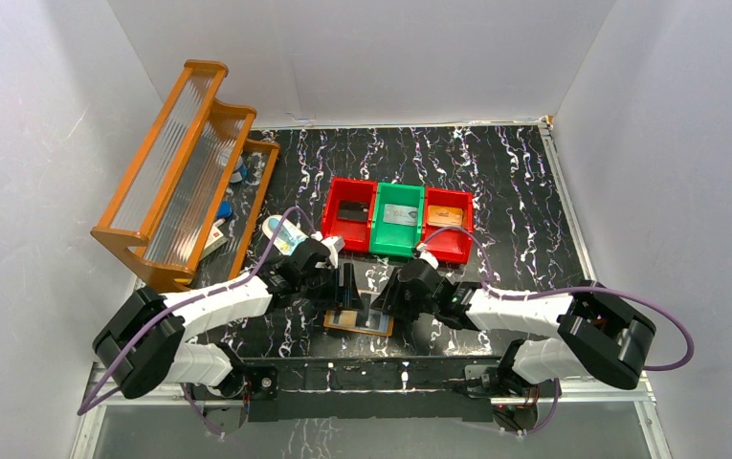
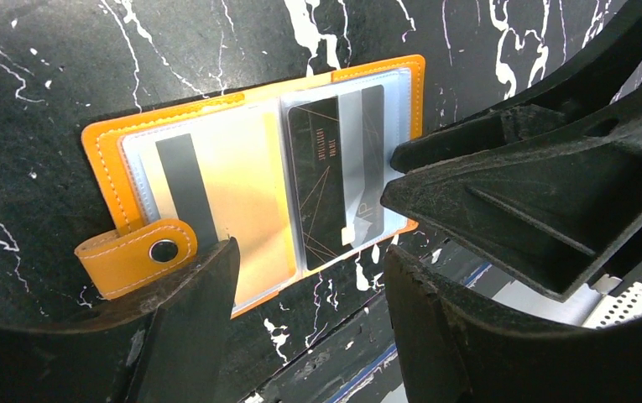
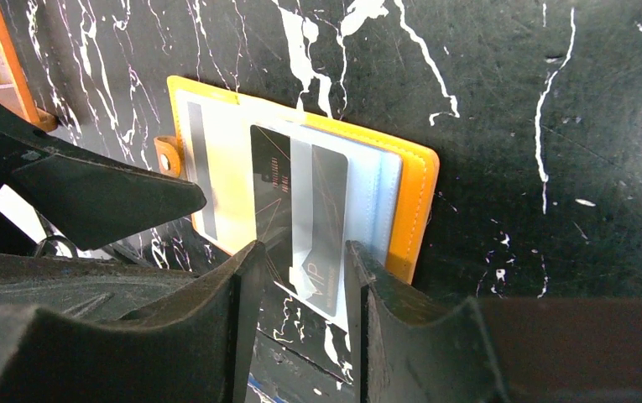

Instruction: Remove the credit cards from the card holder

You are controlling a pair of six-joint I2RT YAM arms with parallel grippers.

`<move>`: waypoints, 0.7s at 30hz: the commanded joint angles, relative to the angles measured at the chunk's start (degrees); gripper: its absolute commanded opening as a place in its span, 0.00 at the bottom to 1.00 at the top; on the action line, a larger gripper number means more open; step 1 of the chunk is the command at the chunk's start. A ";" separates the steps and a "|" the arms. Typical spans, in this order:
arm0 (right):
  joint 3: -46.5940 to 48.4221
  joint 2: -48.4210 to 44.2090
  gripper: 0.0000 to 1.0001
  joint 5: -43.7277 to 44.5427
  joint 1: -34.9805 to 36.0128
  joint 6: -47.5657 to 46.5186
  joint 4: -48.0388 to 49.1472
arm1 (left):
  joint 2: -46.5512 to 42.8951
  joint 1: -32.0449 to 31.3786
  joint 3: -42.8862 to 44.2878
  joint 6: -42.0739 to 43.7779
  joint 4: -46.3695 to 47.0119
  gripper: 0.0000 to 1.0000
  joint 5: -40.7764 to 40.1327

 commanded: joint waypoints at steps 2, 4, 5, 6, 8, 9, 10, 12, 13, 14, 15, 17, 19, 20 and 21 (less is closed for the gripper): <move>-2.08 -0.27 0.47 -1.39 -0.68 -0.57 4.73 | 1.85 0.76 1.95 0.85 3.66 0.61 3.62; -3.97 2.01 0.46 -4.89 -1.85 0.21 8.62 | 2.50 0.85 1.23 0.17 6.27 0.60 3.94; -4.58 3.05 0.46 -5.18 -2.13 1.31 9.08 | 2.91 0.93 0.65 -0.23 7.65 0.60 4.18; -5.28 3.93 0.45 -4.85 -2.20 2.31 9.07 | 3.42 1.14 0.10 -0.59 8.50 0.60 4.52; -6.72 4.78 0.44 -3.86 -2.20 4.28 8.97 | 4.06 1.46 -0.23 -0.72 8.81 0.59 4.82; -7.09 4.89 0.44 -3.42 -2.24 5.10 8.98 | 5.10 1.55 -0.42 -0.72 8.86 0.59 4.70; -9.00 4.98 0.44 -3.06 -2.26 5.86 9.37 | 5.57 1.65 -0.85 -0.81 9.00 0.59 4.46; -10.37 5.16 0.43 -3.00 -2.24 6.55 9.92 | 5.88 1.61 -1.62 -0.98 9.01 0.58 3.43; -10.46 5.46 0.43 -2.95 -2.19 6.71 9.80 | 5.98 1.57 -1.82 -0.98 8.73 0.58 2.85; -10.41 5.76 0.43 -2.94 -2.23 6.89 9.47 | 6.00 1.58 -2.17 -1.03 8.57 0.58 2.50; -10.31 6.05 0.43 -3.04 -2.19 7.01 9.32 | 5.90 1.62 -2.47 -1.23 8.74 0.58 2.23; -10.30 6.53 0.43 -3.32 -2.20 7.09 9.40 | 6.04 1.66 -3.13 -1.83 9.68 0.57 2.62; -10.26 6.94 0.43 -3.48 -2.26 7.12 9.76 | 6.37 1.62 -3.70 -2.52 11.68 0.54 4.26; -10.22 7.10 0.43 -3.59 -2.20 7.12 9.88 | 6.70 1.65 -3.97 -2.96 12.76 0.51 5.34; -10.14 7.23 0.44 -3.76 -2.20 7.10 9.94 | 6.97 1.64 -4.14 -3.26 14.00 0.47 6.58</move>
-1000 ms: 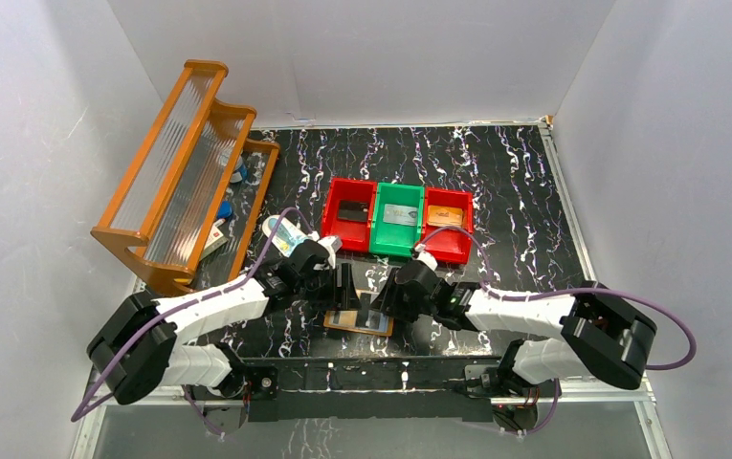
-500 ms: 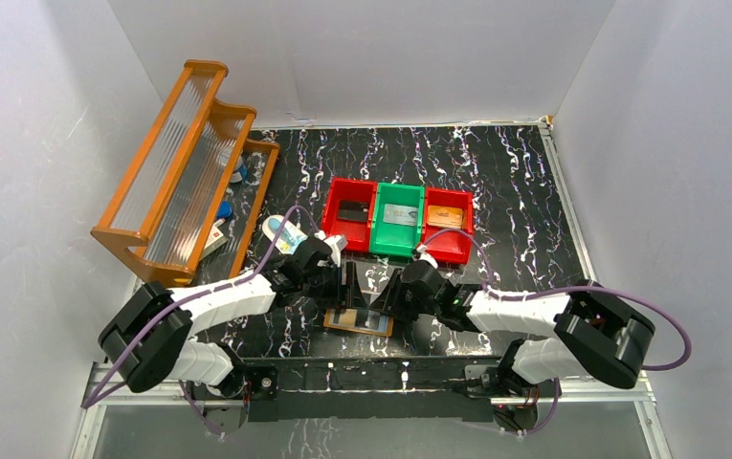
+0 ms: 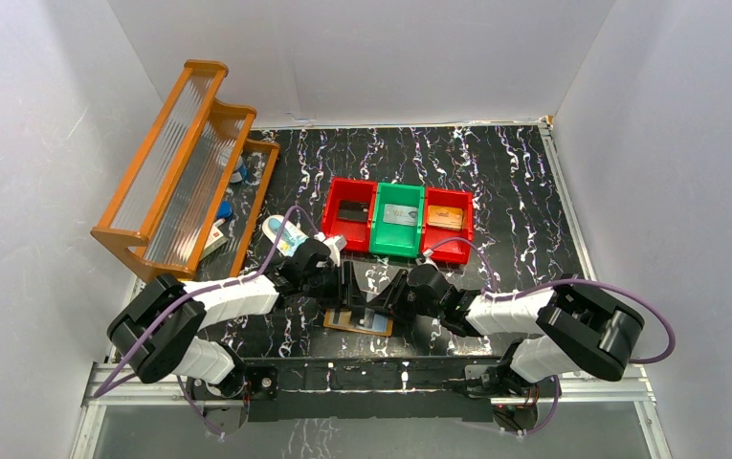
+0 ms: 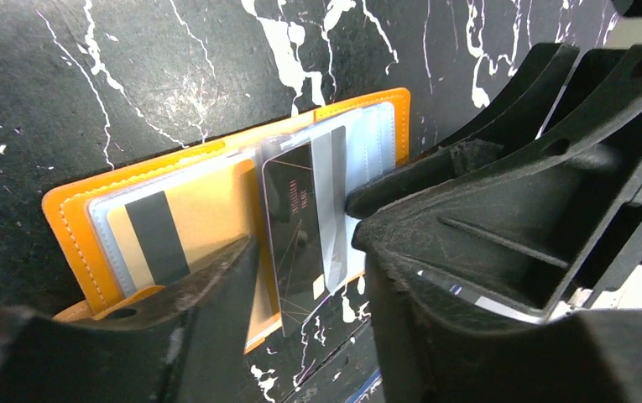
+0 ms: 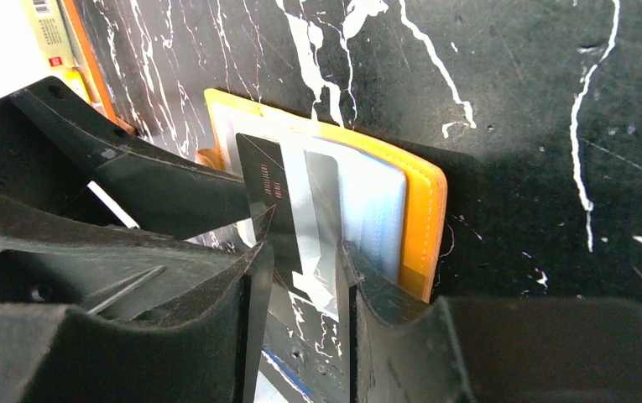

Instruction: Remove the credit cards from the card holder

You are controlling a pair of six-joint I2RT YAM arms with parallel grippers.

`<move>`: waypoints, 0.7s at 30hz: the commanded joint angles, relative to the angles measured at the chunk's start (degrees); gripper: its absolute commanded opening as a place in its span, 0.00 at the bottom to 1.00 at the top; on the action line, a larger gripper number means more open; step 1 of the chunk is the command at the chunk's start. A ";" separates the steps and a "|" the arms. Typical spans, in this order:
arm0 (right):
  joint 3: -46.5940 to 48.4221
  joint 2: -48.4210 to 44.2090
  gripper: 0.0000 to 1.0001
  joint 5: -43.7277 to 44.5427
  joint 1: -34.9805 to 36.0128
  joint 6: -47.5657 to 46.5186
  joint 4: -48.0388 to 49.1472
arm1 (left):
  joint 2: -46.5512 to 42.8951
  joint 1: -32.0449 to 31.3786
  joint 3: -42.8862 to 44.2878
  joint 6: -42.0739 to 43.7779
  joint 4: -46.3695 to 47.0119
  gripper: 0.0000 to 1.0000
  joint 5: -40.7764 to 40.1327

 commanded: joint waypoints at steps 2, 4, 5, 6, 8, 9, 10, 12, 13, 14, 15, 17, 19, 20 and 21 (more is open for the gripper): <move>-2.40 3.06 0.44 1.21 -0.01 -1.23 -8.66 | 1.53 0.23 -1.90 -1.21 3.48 0.39 4.38; -2.30 3.02 0.44 1.40 -0.02 -1.30 -8.85 | 1.37 0.23 -1.62 -1.22 2.53 0.31 3.90; -2.18 2.95 0.44 1.58 -0.03 -1.50 -9.24 | 1.11 0.17 -1.50 -1.07 1.71 0.29 3.17; -2.01 2.97 0.44 1.73 -0.13 -1.66 -9.61 | 0.77 0.18 -1.48 -0.96 0.94 0.26 2.45; -1.95 2.96 0.44 1.83 -0.11 -1.84 -10.09 | 0.28 0.19 -1.27 -0.76 -0.29 0.18 1.27; -1.87 2.97 0.44 1.72 -0.09 -1.91 -10.10 | 0.10 0.17 -1.12 -0.67 -0.71 0.14 0.98; -1.80 3.04 0.44 1.67 -0.07 -1.93 -10.20 | -0.06 0.21 -0.98 -0.59 -0.95 0.11 0.91; -1.48 2.94 0.44 1.89 -0.07 -2.01 -10.86 | -0.31 0.18 -0.68 -0.38 -1.50 0.05 0.88; -1.38 2.75 0.45 2.06 -0.07 -2.08 -11.15 | -0.48 0.23 -0.48 -0.21 -2.13 0.03 0.79; -1.30 2.58 0.45 2.24 -0.14 -2.10 -11.49 | -0.75 0.24 -0.24 -0.03 -2.77 0.02 0.56; -1.13 2.36 0.46 2.42 -0.15 -2.25 -11.81 | -1.15 0.21 0.01 0.22 -3.84 0.02 0.04; -0.80 1.83 0.47 2.91 -0.18 -2.49 -12.91 | -2.01 0.19 0.48 1.08 -6.17 0.00 -1.31; -0.80 1.38 0.48 3.12 -0.29 -2.90 -13.61 | -3.95 0.26 0.54 1.62 -7.98 0.00 -2.67; -0.81 1.07 0.49 3.16 -0.27 -3.12 -13.76 | -4.76 0.22 0.55 1.77 -8.72 0.00 -3.44; -0.81 0.75 0.50 3.15 -0.30 -3.42 -14.02 | -5.46 0.24 0.55 1.94 -9.43 0.00 -4.04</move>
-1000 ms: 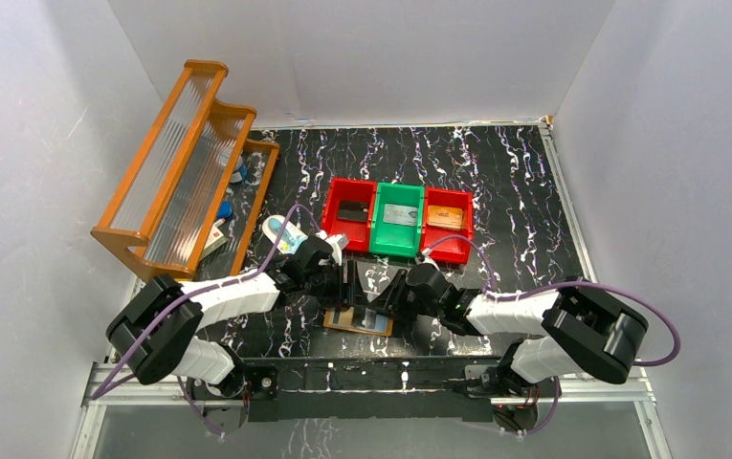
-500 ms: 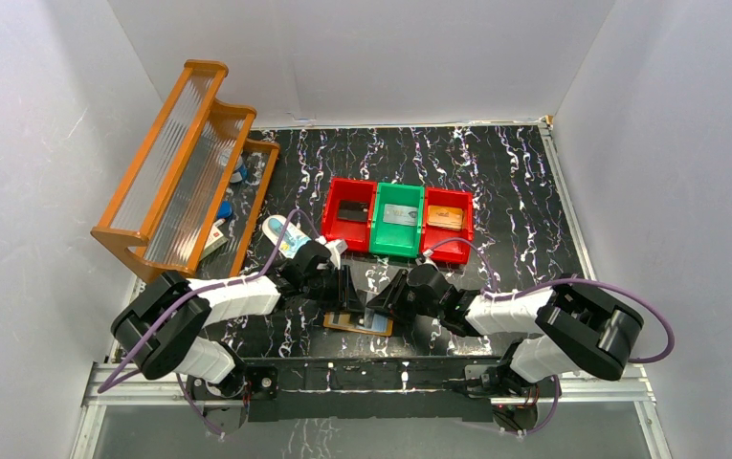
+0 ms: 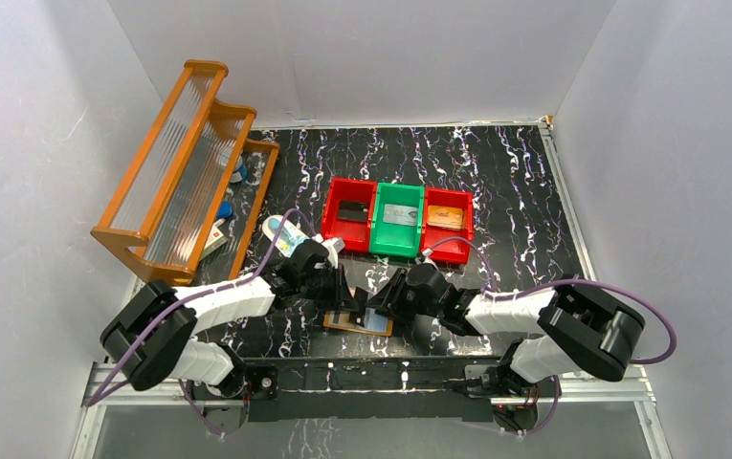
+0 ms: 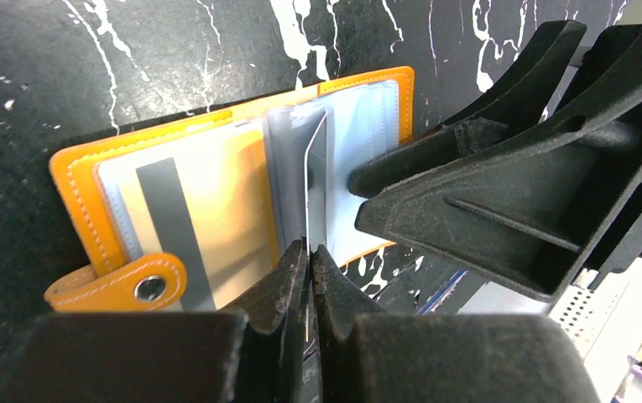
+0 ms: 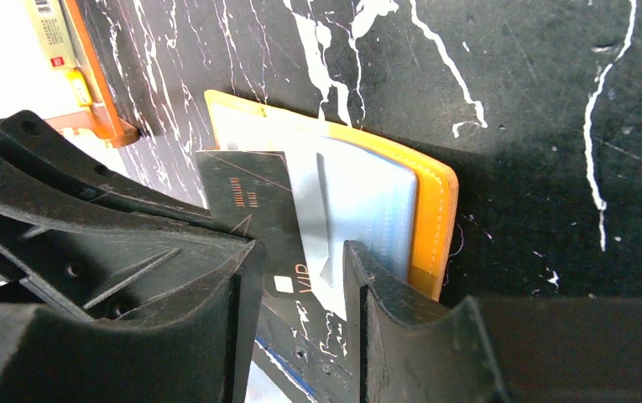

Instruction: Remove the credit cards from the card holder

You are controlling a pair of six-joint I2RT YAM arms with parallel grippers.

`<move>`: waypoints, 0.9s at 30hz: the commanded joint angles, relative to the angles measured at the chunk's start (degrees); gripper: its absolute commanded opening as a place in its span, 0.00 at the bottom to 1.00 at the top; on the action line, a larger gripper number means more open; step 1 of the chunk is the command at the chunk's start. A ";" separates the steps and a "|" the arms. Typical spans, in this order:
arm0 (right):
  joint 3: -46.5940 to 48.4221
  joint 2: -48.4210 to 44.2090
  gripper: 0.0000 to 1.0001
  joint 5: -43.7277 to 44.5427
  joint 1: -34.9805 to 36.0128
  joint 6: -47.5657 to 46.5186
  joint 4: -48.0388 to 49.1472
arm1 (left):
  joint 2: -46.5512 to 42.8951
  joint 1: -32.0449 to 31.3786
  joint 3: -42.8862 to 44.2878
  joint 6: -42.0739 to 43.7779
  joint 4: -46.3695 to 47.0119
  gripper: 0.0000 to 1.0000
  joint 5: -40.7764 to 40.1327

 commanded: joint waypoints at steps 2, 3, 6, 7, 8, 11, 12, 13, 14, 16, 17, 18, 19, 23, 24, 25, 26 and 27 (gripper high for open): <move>1.01 -0.11 0.51 3.32 -0.24 -4.70 -13.53 | -5.12 0.05 1.24 2.92 -8.76 0.00 -5.71; 1.51 -0.79 0.53 3.33 -0.29 -5.37 -13.89 | -5.80 0.08 1.51 3.19 -9.86 0.00 -6.43; 3.15 -2.98 0.57 3.02 -0.24 -8.36 -14.89 | -8.19 0.11 2.43 4.06 -13.68 0.00 -8.89; 3.85 -3.83 0.58 3.05 -0.34 -9.25 -15.49 | -9.14 0.15 2.78 4.40 -14.92 0.00 -9.52; 4.59 -4.70 0.60 2.96 -0.26 -10.19 -16.03 | -10.18 0.15 3.01 4.66 -15.78 0.00 -10.06; 6.56 -8.12 0.65 2.42 -0.22 -13.75 -16.15 | -13.59 0.31 4.22 5.28 -18.87 0.00 -11.94; 6.82 -9.40 0.68 2.63 -0.27 -14.83 -15.86 | -14.83 0.45 4.70 5.48 -20.00 0.00 -12.77; 6.94 -10.64 0.70 2.71 -0.22 -15.73 -15.22 | -15.92 0.80 5.28 5.82 -21.09 0.00 -13.23; 6.83 -11.95 0.73 2.71 -0.20 -16.42 -14.44 | -17.17 1.39 5.86 6.22 -22.02 0.00 -13.21; 6.06 -14.24 0.77 2.42 -0.23 -17.74 -11.65 | -19.69 3.22 6.56 6.80 -23.49 0.00 -12.26; 5.53 -15.23 0.78 2.00 -0.21 -18.26 -10.18 | -20.91 4.40 6.56 7.04 -23.68 0.00 -10.96; 5.06 -15.96 0.79 1.61 -0.26 -18.52 -8.61 | -21.89 5.82 6.39 7.19 -23.78 0.00 -9.54; 4.70 -16.55 0.80 1.08 -0.25 -18.72 -7.27 | -22.87 7.20 6.14 7.32 -23.75 0.00 -7.60; 4.70 -16.25 0.81 -2.04 -0.22 -18.63 -3.52 | -25.92 10.79 4.40 7.06 -21.85 0.00 -0.51; 4.79 -15.78 0.81 -3.45 -0.21 -18.61 -1.98 | -26.74 10.91 3.65 6.72 -20.76 0.00 0.97; 4.84 -15.08 0.80 -4.84 -0.28 -18.34 -0.28 | -27.54 10.91 2.90 6.23 -19.28 0.00 2.68; 4.91 -14.33 0.79 -6.00 -0.23 -17.94 1.57 | -28.36 10.98 2.07 5.71 -17.87 0.00 4.33; 4.93 -13.57 0.78 -7.22 -0.26 -17.51 3.43 | -29.29 10.90 1.21 4.96 -16.36 0.00 5.60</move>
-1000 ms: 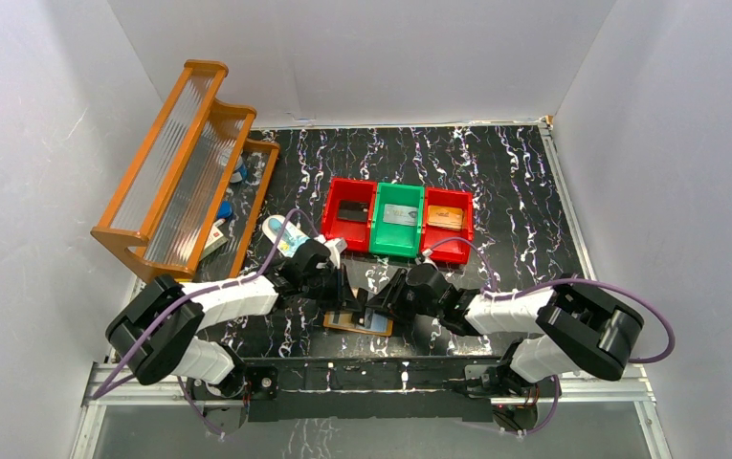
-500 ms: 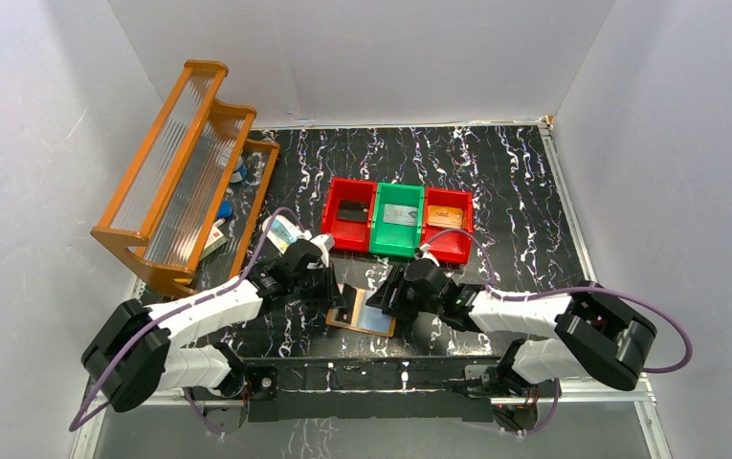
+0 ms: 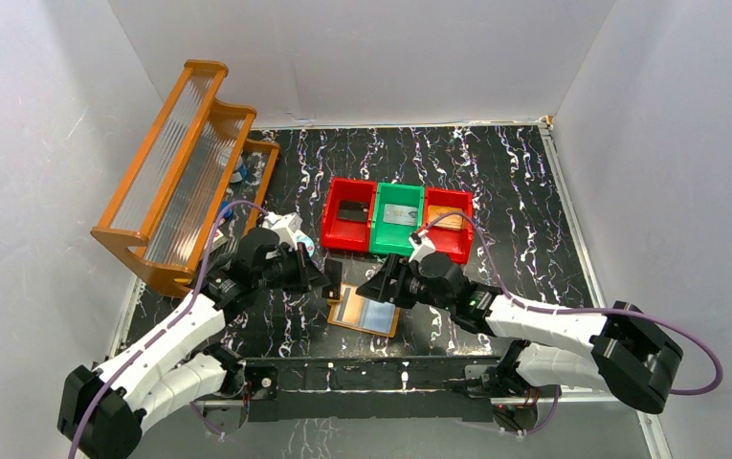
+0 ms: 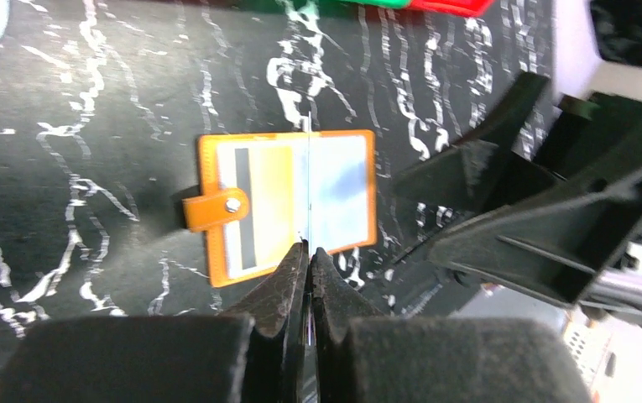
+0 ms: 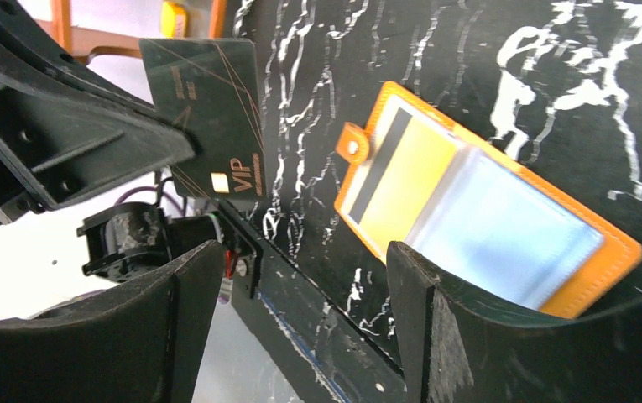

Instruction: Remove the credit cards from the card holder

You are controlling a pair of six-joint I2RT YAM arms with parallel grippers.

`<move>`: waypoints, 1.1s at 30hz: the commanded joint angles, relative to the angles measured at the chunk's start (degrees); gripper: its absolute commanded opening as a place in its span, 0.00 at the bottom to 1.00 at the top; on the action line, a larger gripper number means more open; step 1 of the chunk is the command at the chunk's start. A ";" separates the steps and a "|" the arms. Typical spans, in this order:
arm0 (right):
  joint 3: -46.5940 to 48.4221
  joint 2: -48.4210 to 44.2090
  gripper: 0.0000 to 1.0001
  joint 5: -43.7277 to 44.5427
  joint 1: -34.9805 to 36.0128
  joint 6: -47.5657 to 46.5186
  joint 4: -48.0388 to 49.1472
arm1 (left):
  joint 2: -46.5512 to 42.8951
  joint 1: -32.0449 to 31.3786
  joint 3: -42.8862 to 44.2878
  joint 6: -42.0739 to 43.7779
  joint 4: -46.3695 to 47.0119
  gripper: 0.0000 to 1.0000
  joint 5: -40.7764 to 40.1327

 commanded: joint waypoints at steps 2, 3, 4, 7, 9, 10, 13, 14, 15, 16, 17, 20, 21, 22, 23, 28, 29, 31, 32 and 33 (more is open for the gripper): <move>0.82 3.88 0.74 -6.87 -0.22 0.62 14.04 | -5.07 0.29 -4.02 -2.58 5.97 0.00 10.78; 0.82 4.82 0.72 -7.59 -0.23 1.27 15.51 | -5.75 0.23 -4.63 -3.27 6.96 0.00 11.51; 0.82 5.69 0.70 -8.28 -0.24 1.61 17.14 | -6.37 0.34 -5.21 -4.06 7.79 0.00 12.26; 0.38 8.33 0.66 -10.87 -0.20 2.66 23.03 | -7.63 0.33 -6.82 -6.10 10.88 0.00 15.13; -0.29 9.56 0.61 -11.96 -0.27 3.51 26.94 | -8.43 0.38 -7.70 -7.27 12.72 0.00 16.63; -0.69 10.04 0.59 -12.21 -0.26 4.15 28.89 | -8.85 0.38 -8.15 -7.70 13.62 0.00 17.09; -1.91 11.31 0.53 -13.64 -0.38 4.52 33.67 | -8.98 0.32 -8.81 -7.38 13.62 0.00 17.50; -1.98 11.67 0.50 -14.20 -0.59 4.49 34.21 | -8.97 0.38 -8.84 -7.16 13.37 0.00 17.27; -2.06 11.95 0.48 -14.82 -0.70 4.49 34.86 | -8.96 0.38 -9.04 -7.26 13.52 0.00 17.37; -2.30 12.22 0.46 -15.39 -0.81 4.46 35.83 | -8.90 0.34 -9.20 -7.55 14.13 0.00 17.71; -2.58 12.48 0.44 -16.09 -0.88 4.64 36.79 | -8.88 0.35 -9.25 -7.86 14.68 0.00 18.07; -3.54 12.82 0.38 -17.46 -1.30 5.38 39.75 | -8.33 0.32 -9.16 -8.10 15.46 0.00 18.70; -4.15 12.71 0.37 -17.53 -1.60 5.63 40.62 | -8.13 0.40 -8.90 -7.91 15.10 0.00 18.63; -4.26 12.54 0.36 -17.67 -1.86 5.84 41.41 | -7.90 0.46 -8.67 -7.65 14.74 0.00 18.69; -6.07 12.28 0.34 -17.89 -2.20 6.15 42.34 | -7.75 0.49 -8.46 -7.52 14.50 0.00 18.84; -7.80 12.27 0.20 -20.70 -3.43 6.75 47.06 | -7.45 1.06 -8.59 -8.17 15.91 0.00 20.38; -7.75 12.55 0.17 -21.62 -3.54 6.81 48.24 | -7.26 1.18 -8.81 -8.60 16.84 0.00 21.19; -7.39 13.14 0.14 -23.54 -3.60 6.94 50.58 | -6.84 1.35 -9.14 -9.32 18.52 0.00 22.75; -7.21 13.44 0.13 -24.47 -3.63 7.02 51.72 | -6.70 1.42 -9.27 -9.89 19.81 0.00 23.54; -7.10 13.71 0.12 -25.10 -3.67 7.03 52.78 | -6.67 1.50 -9.33 -10.18 20.35 0.00 23.92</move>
